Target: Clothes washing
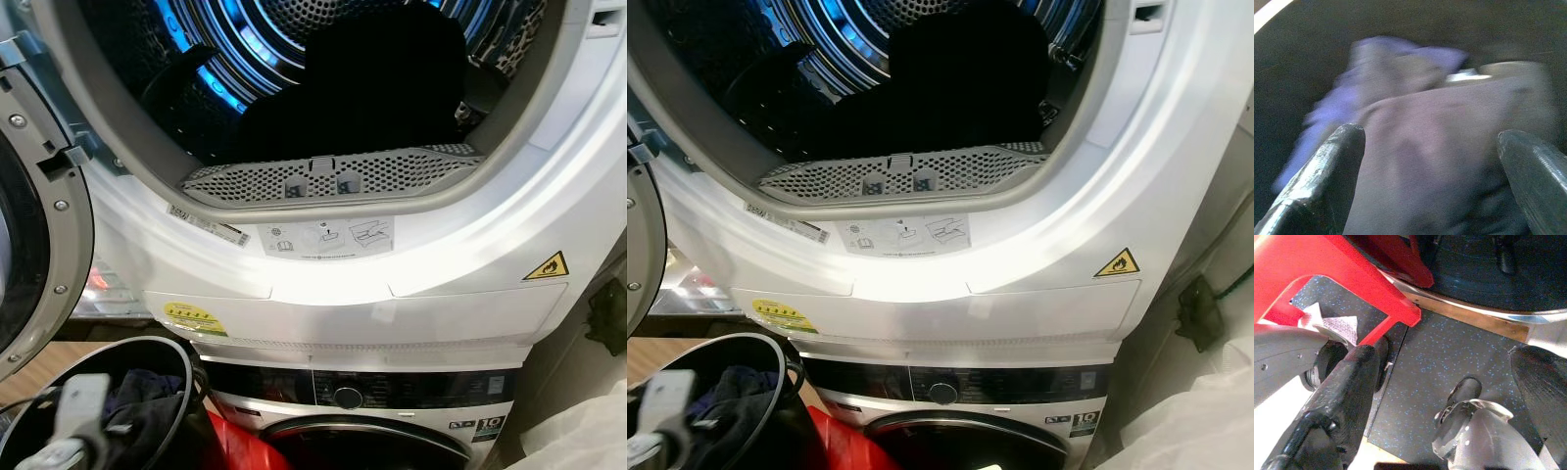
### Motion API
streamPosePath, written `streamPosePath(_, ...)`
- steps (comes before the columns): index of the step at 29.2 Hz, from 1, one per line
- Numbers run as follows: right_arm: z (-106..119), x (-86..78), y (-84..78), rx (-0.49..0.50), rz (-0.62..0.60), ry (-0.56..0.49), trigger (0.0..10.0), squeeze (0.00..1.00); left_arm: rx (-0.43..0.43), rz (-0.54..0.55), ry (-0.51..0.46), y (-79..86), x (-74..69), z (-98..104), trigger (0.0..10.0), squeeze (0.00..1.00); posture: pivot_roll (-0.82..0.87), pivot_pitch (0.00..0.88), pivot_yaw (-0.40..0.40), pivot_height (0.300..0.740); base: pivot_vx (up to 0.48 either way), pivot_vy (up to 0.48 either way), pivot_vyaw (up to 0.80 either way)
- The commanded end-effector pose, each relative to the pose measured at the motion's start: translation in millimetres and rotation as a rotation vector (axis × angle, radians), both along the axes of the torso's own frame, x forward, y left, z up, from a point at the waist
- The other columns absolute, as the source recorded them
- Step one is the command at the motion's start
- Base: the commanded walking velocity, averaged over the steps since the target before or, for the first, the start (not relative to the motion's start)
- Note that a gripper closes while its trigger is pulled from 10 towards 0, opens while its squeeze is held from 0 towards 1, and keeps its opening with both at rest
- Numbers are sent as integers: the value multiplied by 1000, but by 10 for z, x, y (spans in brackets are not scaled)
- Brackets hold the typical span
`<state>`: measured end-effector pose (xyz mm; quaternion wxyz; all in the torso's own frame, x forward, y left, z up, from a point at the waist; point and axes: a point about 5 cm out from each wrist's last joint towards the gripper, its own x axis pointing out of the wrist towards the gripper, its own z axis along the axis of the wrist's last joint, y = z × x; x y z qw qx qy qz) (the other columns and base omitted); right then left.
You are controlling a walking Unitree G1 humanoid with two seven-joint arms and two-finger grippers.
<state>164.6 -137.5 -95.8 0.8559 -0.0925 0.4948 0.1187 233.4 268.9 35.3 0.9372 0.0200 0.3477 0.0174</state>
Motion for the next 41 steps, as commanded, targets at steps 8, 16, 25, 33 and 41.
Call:
streamPosePath(8, 2, 5, 26, 0, 27, 5, 10000, 0, -224, -115, 6, -337, 117, -31, 10000, 0, 102, 0, 161, 740, 0, 0, 0)
streamPosePath(16, -6, -14, 9, -7, 42, 9, 10000, 0, -340, -149, -22, -475, 189, 66, 10000, 0, 100, 0, 158, 740, 0, 0, 0)
streamPosePath(25, 3, 8, 2, -9, 48, 3, 10000, 0, -260, -150, -33, -349, 151, 167, 10000, 0, 99, 0, 156, 740, 0, 0, 0)
streamPosePath(33, -1, -1, 19, -8, 64, 8, 10000, 0, -102, -31, -30, 36, 76, 302, 10000, 0, 127, 0, 144, 740, 0, 0, 0)
streamPosePath(41, 2, 4, -16, -14, 61, 6, 10000, 0, -106, -40, 43, 66, 73, 124, 10000, 0, 108, 0, 132, 740, 0, 0, 0)
